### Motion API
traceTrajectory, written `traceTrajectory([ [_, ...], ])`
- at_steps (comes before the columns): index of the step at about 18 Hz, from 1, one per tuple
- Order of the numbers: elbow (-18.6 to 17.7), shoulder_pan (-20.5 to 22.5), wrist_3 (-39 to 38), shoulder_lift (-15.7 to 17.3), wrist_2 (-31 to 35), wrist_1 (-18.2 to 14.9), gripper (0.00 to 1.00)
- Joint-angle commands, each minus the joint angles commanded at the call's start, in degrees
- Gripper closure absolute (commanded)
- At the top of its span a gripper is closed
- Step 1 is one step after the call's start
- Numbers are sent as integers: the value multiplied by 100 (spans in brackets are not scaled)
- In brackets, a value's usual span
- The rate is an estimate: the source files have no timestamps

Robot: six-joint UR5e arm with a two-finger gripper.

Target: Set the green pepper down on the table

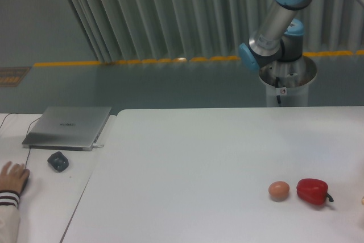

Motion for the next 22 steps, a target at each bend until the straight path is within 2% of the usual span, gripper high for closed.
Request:
traceTrajectory([
  [3,26,-70,-9,61,299,-26,29],
  [10,44,-79,-227,193,238,-264,29],
  [13,140,-88,-378,202,168,-483,29],
  [14,184,-88,-387,193,150,-562,19],
  [15,211,-88,-378,167,63,-571,0],
  [16,333,-88,-334,132,-121,-650,0],
  [18,536,-79,-290,44,-324,-1071,0],
  [22,563,-158,464,62,-185,-1029,0],
])
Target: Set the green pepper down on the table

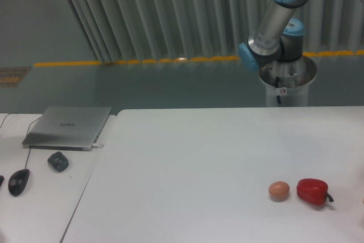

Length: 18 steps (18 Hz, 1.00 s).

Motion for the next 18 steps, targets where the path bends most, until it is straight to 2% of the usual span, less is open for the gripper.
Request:
traceTrajectory([
  [2,9,17,413,26,255,87,0],
  [5,-26,9,792,9,536,421,0],
  [8,-44,17,1310,-18,572,519,0],
  [11,-70,18,1373,-26,564,571,0],
  [15,-237,52,1487,-184,537,922,0],
  [18,-289,132,1444,-193,520,967,0],
])
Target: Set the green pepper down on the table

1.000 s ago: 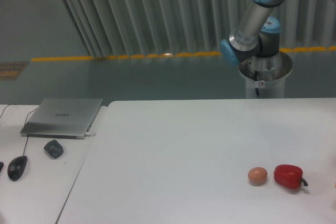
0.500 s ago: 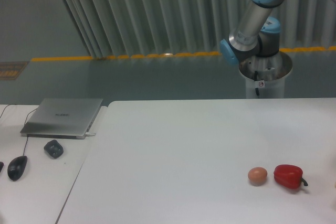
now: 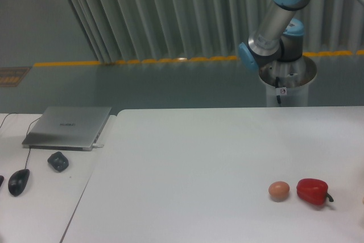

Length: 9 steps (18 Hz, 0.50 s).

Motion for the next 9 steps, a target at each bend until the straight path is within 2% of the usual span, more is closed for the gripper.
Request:
traceTrajectory([
  [9,-79,70,-308,-44,-210,35,0],
])
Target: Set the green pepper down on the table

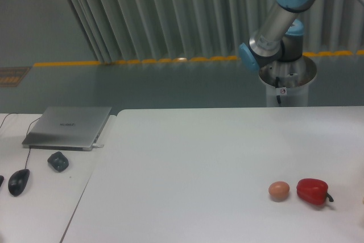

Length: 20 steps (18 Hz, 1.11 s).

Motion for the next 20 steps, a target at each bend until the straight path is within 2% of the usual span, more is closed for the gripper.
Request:
traceTrajectory([
  [2,-18,0,-123,0,-53,0,0],
  [5,-53,0,-264,0,-44,0,8],
  [8,-53,-18,-290,0,-44,0,10],
  [10,-53,-18,-299,9,-44,0,15],
  [11,-53,-18,-325,9,-36,-9,22],
  [17,26,-44,-369,140,43,-96,24],
  [20,96,-53,-492,254,35,-263,24],
])
